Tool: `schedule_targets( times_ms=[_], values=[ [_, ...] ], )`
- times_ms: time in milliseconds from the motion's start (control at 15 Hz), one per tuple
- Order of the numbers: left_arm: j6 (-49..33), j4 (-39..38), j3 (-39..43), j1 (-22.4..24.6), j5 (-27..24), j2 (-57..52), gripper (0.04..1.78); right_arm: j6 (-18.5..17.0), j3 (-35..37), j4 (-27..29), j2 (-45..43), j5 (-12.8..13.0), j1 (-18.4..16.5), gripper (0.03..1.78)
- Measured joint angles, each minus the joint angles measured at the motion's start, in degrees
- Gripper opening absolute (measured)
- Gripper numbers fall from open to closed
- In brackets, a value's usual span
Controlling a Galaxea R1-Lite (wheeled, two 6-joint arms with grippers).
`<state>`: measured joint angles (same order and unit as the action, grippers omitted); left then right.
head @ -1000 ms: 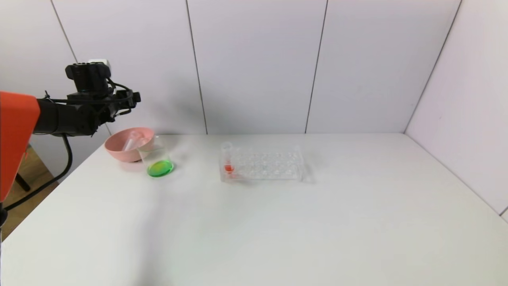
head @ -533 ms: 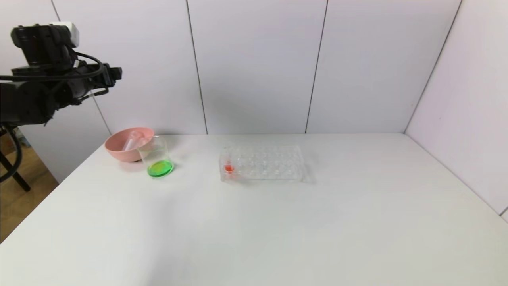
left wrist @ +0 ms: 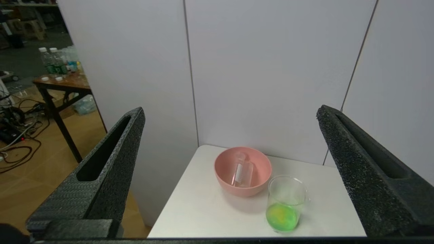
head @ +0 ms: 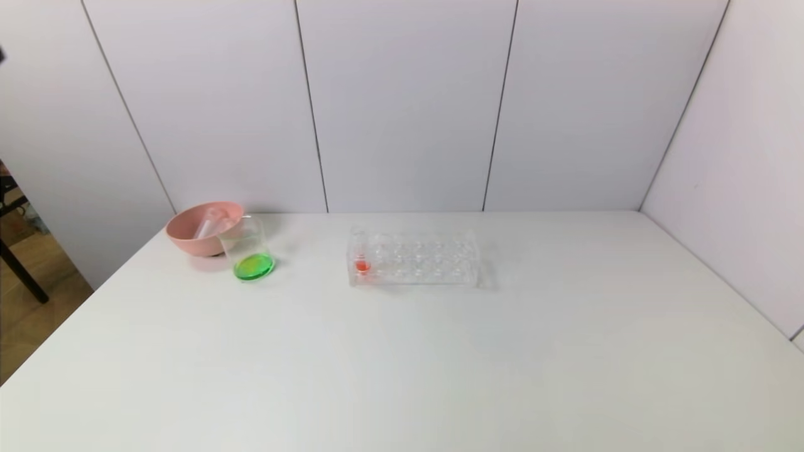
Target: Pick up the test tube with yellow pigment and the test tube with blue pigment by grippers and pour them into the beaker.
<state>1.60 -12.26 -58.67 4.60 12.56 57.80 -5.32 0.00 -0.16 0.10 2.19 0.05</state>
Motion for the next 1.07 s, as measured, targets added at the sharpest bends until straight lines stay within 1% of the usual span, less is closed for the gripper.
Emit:
schedule_targets(
  times_ms=[133, 267, 333, 400, 533, 667, 867, 1067],
  values=[
    [1.2, 7.5, 4.9, -0.2, 0.0, -15.1, 1.76, 0.0, 0.0, 0.0, 0.0, 0.0, 0.0, 1.71],
    [4.2, 14.3, 9.5, -1.2, 0.2, -27.5, 1.76, 0.0, 0.0, 0.0, 0.0, 0.0, 0.0, 1.71],
    [6.1, 16.9, 12.7, -1.8, 0.4, -33.1, 1.76, 0.0, 0.0, 0.0, 0.0, 0.0, 0.0, 1.71],
    [8.0, 17.5, 16.8, -2.4, 0.5, -38.0, 1.76, 0.0, 0.0, 0.0, 0.0, 0.0, 0.0, 1.71],
    [9.7, 13.6, 25.3, -3.1, 0.8, -44.1, 1.76, 0.0, 0.0, 0.0, 0.0, 0.0, 0.0, 1.71],
    [10.0, 8.8, 34.2, -3.5, 0.8, -47.7, 1.76, 0.0, 0.0, 0.0, 0.0, 0.0, 0.0, 1.71],
    [8.7, 6.8, 45.9, -4.1, 0.6, -52.5, 1.76, 0.0, 0.0, 0.0, 0.0, 0.0, 0.0, 1.71],
    [3.9, 5.2, 54.1, -4.5, -1.0, -56.2, 1.76, 0.0, 0.0, 0.0, 0.0, 0.0, 0.0, 1.71]
  ],
)
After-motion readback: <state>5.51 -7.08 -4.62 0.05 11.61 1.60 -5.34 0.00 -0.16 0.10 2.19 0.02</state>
